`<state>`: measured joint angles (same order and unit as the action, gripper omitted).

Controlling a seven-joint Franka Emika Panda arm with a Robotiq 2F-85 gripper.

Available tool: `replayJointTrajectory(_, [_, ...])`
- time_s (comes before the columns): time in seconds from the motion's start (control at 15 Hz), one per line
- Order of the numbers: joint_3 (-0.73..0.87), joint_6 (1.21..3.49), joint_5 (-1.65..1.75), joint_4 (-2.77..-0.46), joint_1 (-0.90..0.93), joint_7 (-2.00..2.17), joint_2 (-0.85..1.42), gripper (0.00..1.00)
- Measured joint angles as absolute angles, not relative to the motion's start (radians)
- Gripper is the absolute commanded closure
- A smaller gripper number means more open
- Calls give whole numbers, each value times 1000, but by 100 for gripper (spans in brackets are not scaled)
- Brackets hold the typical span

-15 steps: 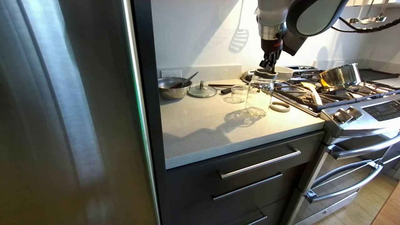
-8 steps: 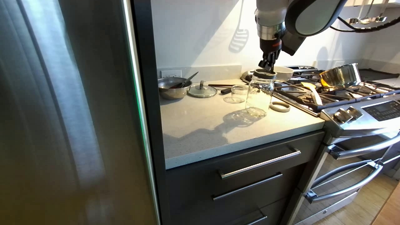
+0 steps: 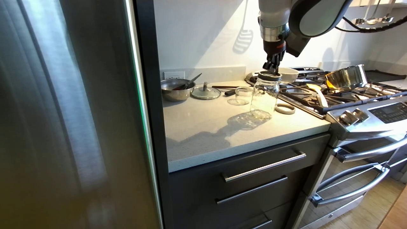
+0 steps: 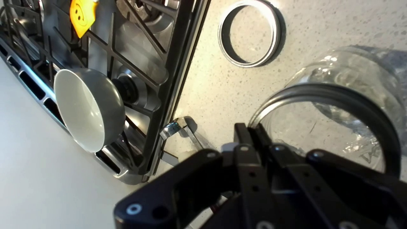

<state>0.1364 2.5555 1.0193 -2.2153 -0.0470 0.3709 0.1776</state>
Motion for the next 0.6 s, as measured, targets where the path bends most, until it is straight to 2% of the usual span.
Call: replayJointTrajectory(0.6, [136,2555,1032,-2219,-47,381,176,98])
